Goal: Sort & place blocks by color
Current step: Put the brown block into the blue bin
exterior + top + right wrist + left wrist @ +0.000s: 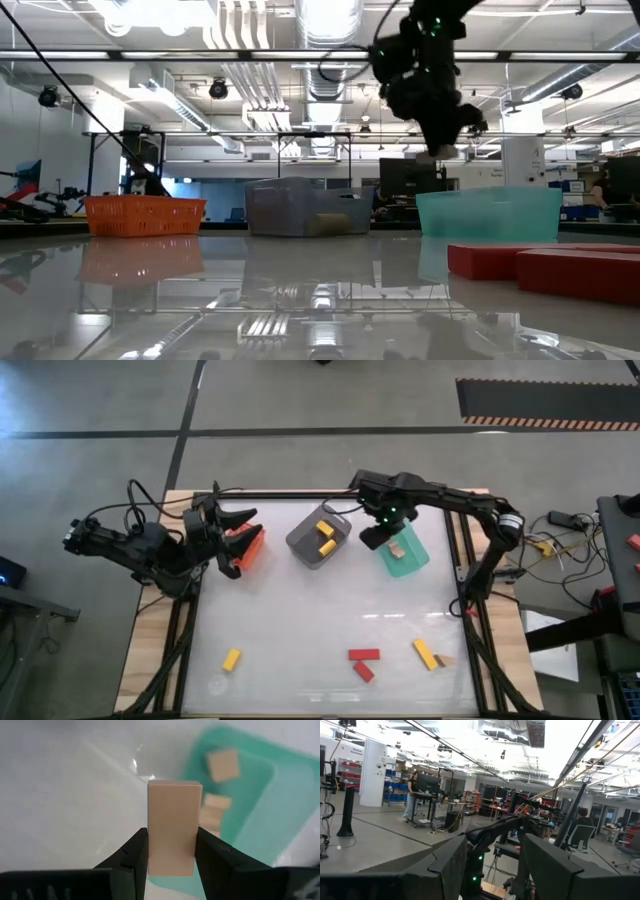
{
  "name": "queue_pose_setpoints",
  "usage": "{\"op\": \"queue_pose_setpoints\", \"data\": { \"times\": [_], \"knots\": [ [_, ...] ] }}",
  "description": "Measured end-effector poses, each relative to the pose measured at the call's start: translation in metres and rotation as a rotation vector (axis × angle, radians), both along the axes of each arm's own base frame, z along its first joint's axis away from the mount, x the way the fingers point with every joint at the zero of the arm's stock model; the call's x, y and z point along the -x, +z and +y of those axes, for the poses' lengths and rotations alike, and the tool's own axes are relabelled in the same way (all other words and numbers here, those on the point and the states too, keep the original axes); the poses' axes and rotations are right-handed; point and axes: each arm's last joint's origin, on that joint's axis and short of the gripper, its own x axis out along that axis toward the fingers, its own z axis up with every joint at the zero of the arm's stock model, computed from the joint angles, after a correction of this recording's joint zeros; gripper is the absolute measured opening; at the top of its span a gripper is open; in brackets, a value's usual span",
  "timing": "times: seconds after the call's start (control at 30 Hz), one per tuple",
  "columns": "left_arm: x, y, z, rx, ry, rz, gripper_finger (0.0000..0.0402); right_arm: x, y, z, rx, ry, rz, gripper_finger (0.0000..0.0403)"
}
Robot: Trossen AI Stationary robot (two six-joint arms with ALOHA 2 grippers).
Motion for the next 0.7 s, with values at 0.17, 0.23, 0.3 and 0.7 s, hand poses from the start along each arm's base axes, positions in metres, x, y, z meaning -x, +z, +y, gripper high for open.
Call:
{"op": "queue_pose_setpoints", "data": {
  "times": [0.17, 0.23, 0.3, 0.7],
  "knots": [
    [0.000, -0.001, 0.000, -0.001, 0.000, 0.004, 0.0181, 0.023, -0.024, -0.009, -0.031, -0.079, 0.056, 0.0118],
    [-0.001, -0.003, 0.000, -0.002, 0.000, 0.008, 0.0181, 0.033, -0.031, -0.013, -0.040, -0.129, 0.072, 0.0118],
    [-0.001, -0.004, 0.000, -0.003, 0.000, 0.012, 0.0181, 0.042, -0.038, -0.016, -0.031, -0.177, 0.093, 0.0118],
    [-0.002, -0.004, 0.000, 0.001, 0.012, 0.014, 0.0181, 0.056, -0.056, -0.038, 0.055, -0.261, 0.060, 0.0129]
  ]
}}
